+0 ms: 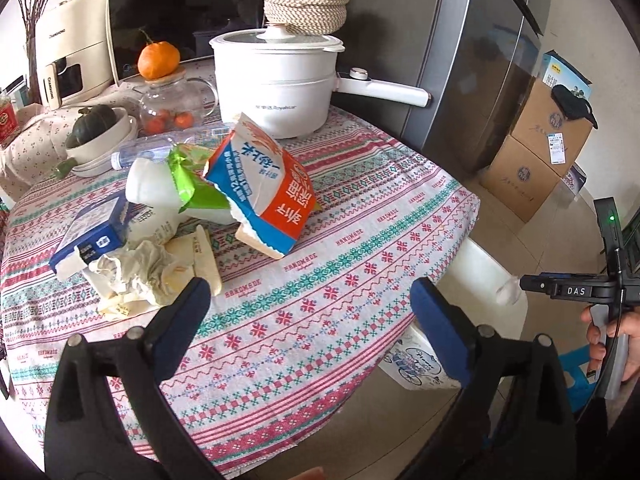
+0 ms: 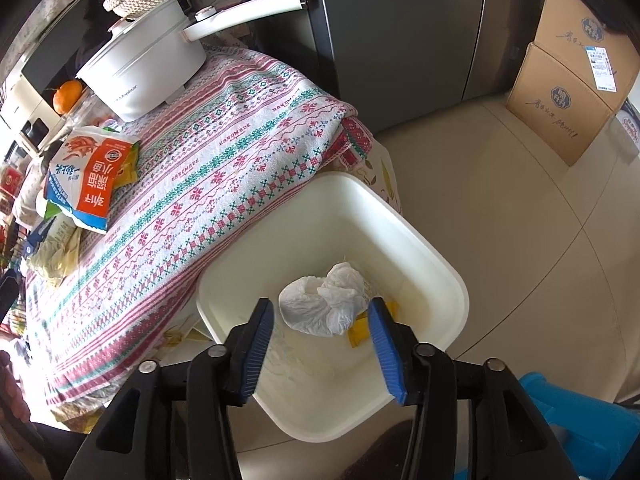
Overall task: Collect trash
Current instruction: 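Release the tissue ball into the bin with the right gripper while the left drops its bag, then grasp the blue biscuit box with the left gripper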
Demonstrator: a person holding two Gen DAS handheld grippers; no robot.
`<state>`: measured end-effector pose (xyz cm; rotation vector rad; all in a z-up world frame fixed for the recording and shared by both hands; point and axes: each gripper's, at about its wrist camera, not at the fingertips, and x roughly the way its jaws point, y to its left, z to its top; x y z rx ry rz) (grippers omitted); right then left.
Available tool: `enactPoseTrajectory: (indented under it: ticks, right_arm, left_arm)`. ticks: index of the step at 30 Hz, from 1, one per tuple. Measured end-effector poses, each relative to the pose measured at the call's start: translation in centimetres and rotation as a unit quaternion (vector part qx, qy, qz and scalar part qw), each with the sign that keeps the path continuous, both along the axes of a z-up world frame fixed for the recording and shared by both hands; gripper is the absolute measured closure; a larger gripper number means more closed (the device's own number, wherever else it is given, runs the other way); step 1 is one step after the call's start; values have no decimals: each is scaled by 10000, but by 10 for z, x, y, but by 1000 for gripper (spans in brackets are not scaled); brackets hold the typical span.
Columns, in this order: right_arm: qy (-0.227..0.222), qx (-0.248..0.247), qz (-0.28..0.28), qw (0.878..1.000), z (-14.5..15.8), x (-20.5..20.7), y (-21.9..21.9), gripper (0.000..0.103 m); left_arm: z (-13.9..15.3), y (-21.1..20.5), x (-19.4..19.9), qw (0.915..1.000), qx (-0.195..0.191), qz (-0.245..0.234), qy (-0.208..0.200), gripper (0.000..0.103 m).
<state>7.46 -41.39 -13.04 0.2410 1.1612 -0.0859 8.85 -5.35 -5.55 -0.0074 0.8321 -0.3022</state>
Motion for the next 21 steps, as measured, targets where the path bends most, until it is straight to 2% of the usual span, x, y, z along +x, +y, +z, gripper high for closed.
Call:
enactPoseTrajectory:
  ticks: [1, 8, 12, 15, 19, 21]
  right_arm:
    - [-44, 19, -19, 10000, 2, 1, 1, 36]
    - [-324, -9, -2, 9995, 21, 11, 17, 29]
    - [-407, -30, 173, 9990, 28, 21, 35, 28]
    - [-473, -65, 364, 9982, 32, 29, 53, 27]
    - [-551, -105, 583, 9967, 35, 42, 76, 26]
    - [-564, -98, 674, 9961, 35, 49, 85, 26]
  left_arm:
    - [1, 7, 1, 10000, -3, 71, -5, 3]
    - [8, 75, 18, 9959, -195, 876, 89, 3]
    - [10, 124, 33, 9873, -463, 1453, 443, 3]
    - [6, 153, 53, 9791, -559, 1720, 929, 1]
    - [-6, 161, 86, 9736, 162, 1692, 1523, 1]
    - [-15, 166, 100, 9669, 340, 1818, 1760, 1]
